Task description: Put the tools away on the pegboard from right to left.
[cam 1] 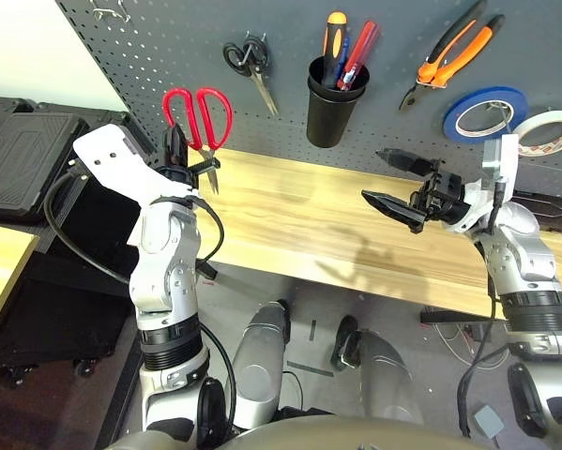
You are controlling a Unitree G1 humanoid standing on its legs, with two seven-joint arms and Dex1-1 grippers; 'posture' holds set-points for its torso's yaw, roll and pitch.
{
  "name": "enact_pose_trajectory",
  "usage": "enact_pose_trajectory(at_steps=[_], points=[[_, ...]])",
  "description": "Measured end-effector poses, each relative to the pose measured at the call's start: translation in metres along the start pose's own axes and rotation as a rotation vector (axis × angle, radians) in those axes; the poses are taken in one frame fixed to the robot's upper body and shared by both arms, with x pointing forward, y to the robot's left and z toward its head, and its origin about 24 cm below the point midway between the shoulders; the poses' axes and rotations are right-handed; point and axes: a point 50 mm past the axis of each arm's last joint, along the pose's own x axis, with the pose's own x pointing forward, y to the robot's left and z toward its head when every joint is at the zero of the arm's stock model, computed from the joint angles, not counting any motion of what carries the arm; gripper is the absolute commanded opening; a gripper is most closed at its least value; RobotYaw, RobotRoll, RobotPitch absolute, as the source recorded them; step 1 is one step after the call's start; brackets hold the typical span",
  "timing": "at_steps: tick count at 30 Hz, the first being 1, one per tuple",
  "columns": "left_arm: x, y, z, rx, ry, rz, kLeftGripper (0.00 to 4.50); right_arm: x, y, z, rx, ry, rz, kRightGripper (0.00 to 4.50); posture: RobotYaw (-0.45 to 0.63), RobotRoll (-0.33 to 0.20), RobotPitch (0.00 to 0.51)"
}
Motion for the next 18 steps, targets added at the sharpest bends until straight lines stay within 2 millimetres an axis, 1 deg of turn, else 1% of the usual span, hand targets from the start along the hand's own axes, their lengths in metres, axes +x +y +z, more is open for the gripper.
enact_pose_trajectory(at_steps=[4,9,13,18], points=[[0.008,-0.007,0.012,-0.012,-0.035,-0.033,0.03,-0.001,-0.003,0.010,-0.027,-0.032,-0.016,4.50,0.33,0.000,0.195],[0.017,-0.016,0.020,-0.033,-0.055,-0.084,0.03,-0.001,-0.010,0.018,-0.055,-0.057,-0.056,4.50,0.32,0.000,0.190],[0.023,-0.024,0.013,-0.039,-0.020,-0.130,0.03,0.000,-0.012,0.021,-0.073,-0.066,-0.064,4.50,0.29,0.000,0.184],[0.029,-0.027,-0.001,-0.041,0.034,-0.153,0.03,-0.001,-0.012,0.021,-0.084,-0.068,-0.076,4.50,0.27,0.000,0.177]])
